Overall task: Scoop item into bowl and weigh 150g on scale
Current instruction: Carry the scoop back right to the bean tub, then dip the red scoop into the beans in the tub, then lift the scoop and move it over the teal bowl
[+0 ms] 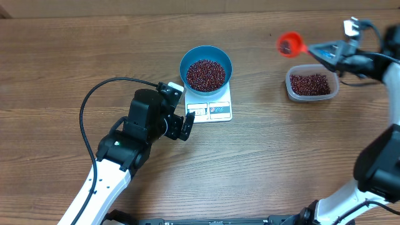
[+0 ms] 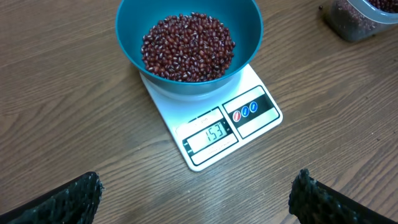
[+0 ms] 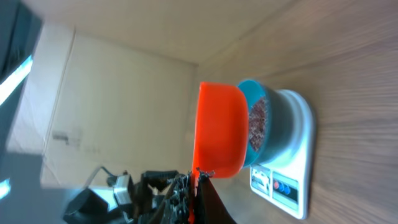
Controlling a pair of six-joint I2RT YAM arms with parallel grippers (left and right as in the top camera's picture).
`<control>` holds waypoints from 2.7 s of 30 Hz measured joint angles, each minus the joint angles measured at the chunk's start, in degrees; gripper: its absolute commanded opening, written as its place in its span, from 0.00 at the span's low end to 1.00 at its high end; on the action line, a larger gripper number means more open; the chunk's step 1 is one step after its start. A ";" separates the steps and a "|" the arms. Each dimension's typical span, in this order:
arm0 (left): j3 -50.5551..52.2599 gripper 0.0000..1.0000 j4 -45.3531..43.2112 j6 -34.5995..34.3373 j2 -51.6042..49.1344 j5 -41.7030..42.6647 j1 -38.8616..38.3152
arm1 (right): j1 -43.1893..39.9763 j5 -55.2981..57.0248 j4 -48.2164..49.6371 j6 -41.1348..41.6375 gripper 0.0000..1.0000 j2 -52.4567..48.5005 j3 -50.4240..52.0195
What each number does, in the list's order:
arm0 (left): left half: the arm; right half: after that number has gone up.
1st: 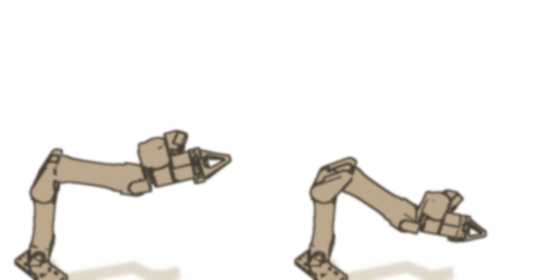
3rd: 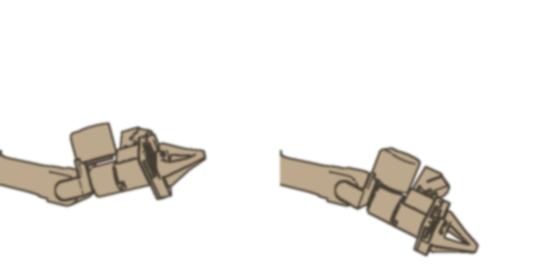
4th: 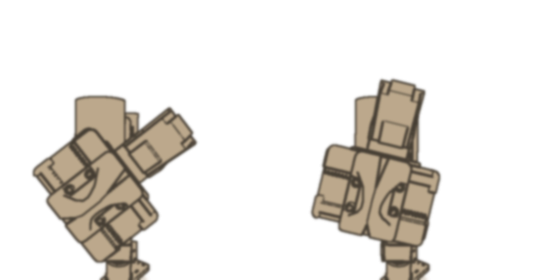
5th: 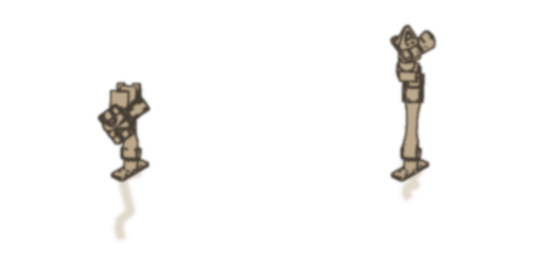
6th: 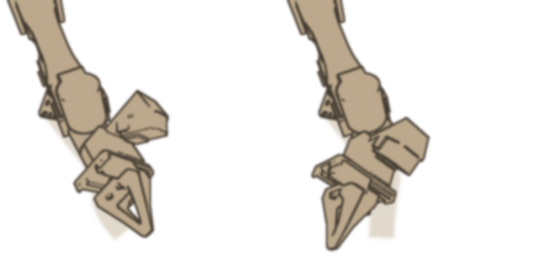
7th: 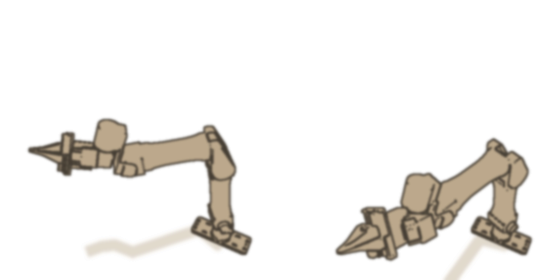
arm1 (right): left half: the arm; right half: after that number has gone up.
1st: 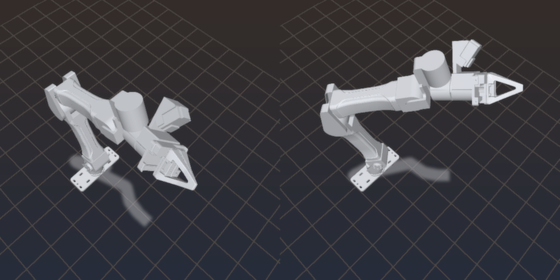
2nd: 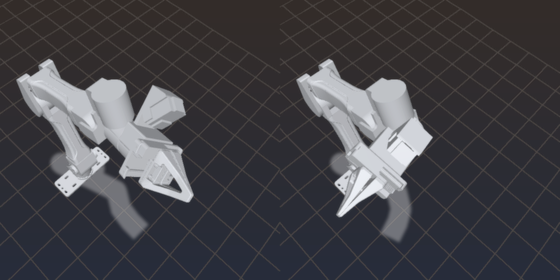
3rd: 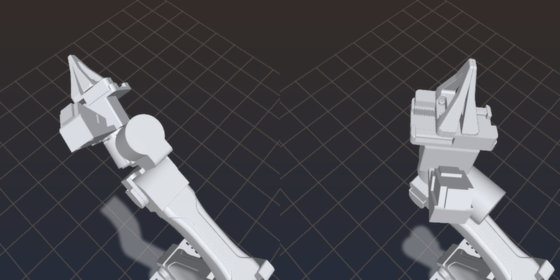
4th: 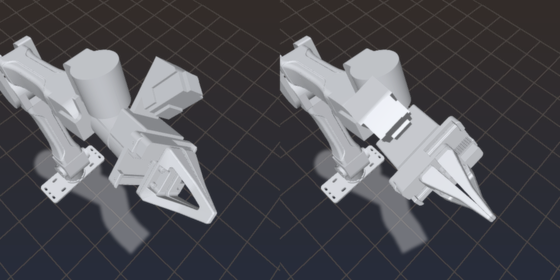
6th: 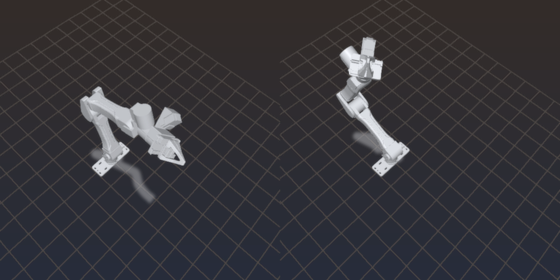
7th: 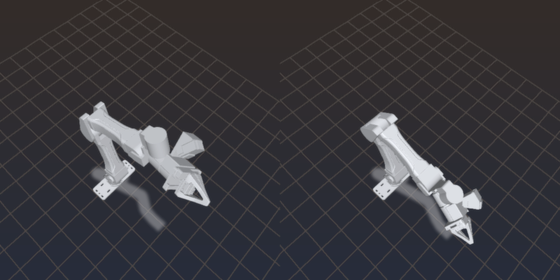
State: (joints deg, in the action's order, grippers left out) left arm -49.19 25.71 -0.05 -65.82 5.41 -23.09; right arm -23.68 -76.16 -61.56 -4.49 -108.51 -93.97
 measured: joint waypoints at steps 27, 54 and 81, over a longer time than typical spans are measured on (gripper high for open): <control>0.00 1.00 0.00 0.00 0.00 0.00 0.00 | 18.86 80.41 -3.10 3.54 0.04 0.02 -0.09; 0.00 1.00 0.00 0.00 0.00 0.00 0.00 | 26.14 66.51 -1.60 1.49 0.04 2.51 -14.88; 0.00 1.00 0.00 0.00 0.00 0.00 0.00 | 43.98 58.73 9.16 -0.42 0.04 -4.09 -13.51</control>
State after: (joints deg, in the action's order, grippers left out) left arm -49.19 25.71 -0.05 -65.82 5.41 -23.09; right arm 20.29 -17.43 -52.40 -4.91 -112.60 -107.48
